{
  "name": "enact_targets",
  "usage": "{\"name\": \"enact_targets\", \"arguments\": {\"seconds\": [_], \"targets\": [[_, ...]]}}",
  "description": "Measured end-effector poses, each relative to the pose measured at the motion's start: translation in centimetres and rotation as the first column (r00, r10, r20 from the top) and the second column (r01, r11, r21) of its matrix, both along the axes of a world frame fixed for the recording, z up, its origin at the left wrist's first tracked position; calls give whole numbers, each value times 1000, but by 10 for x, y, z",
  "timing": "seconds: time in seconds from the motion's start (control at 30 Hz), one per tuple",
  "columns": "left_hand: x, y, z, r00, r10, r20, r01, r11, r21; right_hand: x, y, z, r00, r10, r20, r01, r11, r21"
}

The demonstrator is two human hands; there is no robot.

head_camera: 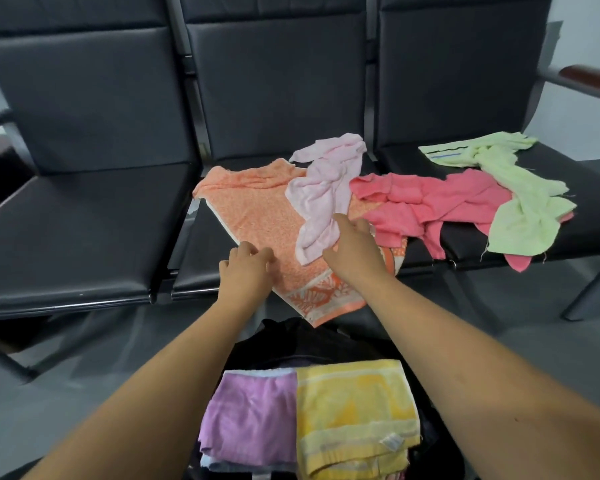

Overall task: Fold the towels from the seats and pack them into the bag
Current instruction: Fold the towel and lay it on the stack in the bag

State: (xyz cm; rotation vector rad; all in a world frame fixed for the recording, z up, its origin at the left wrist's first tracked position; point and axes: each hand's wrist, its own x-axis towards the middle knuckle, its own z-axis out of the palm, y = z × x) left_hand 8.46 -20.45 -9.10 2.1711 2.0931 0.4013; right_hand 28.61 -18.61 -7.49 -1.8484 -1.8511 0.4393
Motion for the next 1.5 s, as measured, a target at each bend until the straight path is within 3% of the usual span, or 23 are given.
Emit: {"name": "enact_targets", "arguments": {"seconds": [0.13, 0.27, 0.37, 0.43, 0.47, 0.5, 0.53, 0.57, 0.6, 0.63, 0.77, 0.87, 0.93, 1.03, 1.07, 1.2, 1.33, 1.4, 1.5], "targets": [[-19, 13, 1, 998, -51, -22, 52, 999, 16, -9, 19, -14, 961, 178, 214, -168, 984, -65], [-32, 9, 4, 989, -94, -111, 100, 994, 47, -25, 27, -14, 956, 181, 232, -165, 982, -87], [-35, 5, 4, 994, -105, -41, 106, 994, 30, -35, 24, -5, 991, 131, 34, -130, 991, -27], [-41, 7, 5, 986, -84, 143, 90, 995, -39, -43, 18, 16, 984, 136, -118, -126, 988, 90], [-46, 8, 6, 943, -59, 327, 92, 992, -87, -47, 13, 30, 971, 156, -182, -132, 981, 140], [-48, 4, 11, 829, -22, 559, 103, 988, -115, -49, 7, 44, 954, 181, -238, -143, 975, 168], [-49, 1, 16, 643, 13, 766, 99, 990, -100, -51, 0, 57, 935, 211, -285, -163, 970, 183], [-49, -2, 22, 470, 13, 882, 76, 996, -56, -52, -8, 70, 909, 247, -336, -194, 964, 184], [-48, -4, 28, 366, -25, 930, 67, 998, 0, -51, -17, 82, 867, 283, -411, -230, 957, 175], [-45, -8, 38, 329, -79, 941, 91, 995, 52, -50, -26, 93, 807, 312, -501, -267, 950, 163], [-26, -30, 74, 402, -224, 888, 348, 934, 78, -44, -61, 131, 484, 353, -801, -414, 899, 146], [-16, -54, 88, 499, -213, 840, 347, 937, 32, -36, -80, 139, 333, 334, -882, -469, 870, 152], [-15, -65, 89, 555, -244, 796, 359, 933, 36, -24, -84, 138, 372, 320, -871, -411, 898, 155], [-14, -84, 104, 571, -281, 772, 383, 922, 52, 4, -84, 137, 556, 269, -786, -239, 958, 158], [-13, -89, 110, 572, -280, 770, 372, 926, 61, 13, -84, 136, 580, 234, -780, -190, 970, 150], [-8, -101, 131, 486, -331, 809, 412, 903, 122, 30, -92, 133, 492, 122, -862, -128, 989, 68], [-6, -108, 144, 396, -312, 864, 457, 883, 109, 44, -101, 142, 497, 152, -854, -231, 972, 39], [-9, -108, 149, 461, -305, 834, 504, 863, 36, 55, -106, 147, 458, 168, -873, -300, 954, 26], [-20, -99, 139, 717, -369, 592, 560, 810, -174, 68, -106, 144, 429, 156, -890, -251, 967, 48]]}}
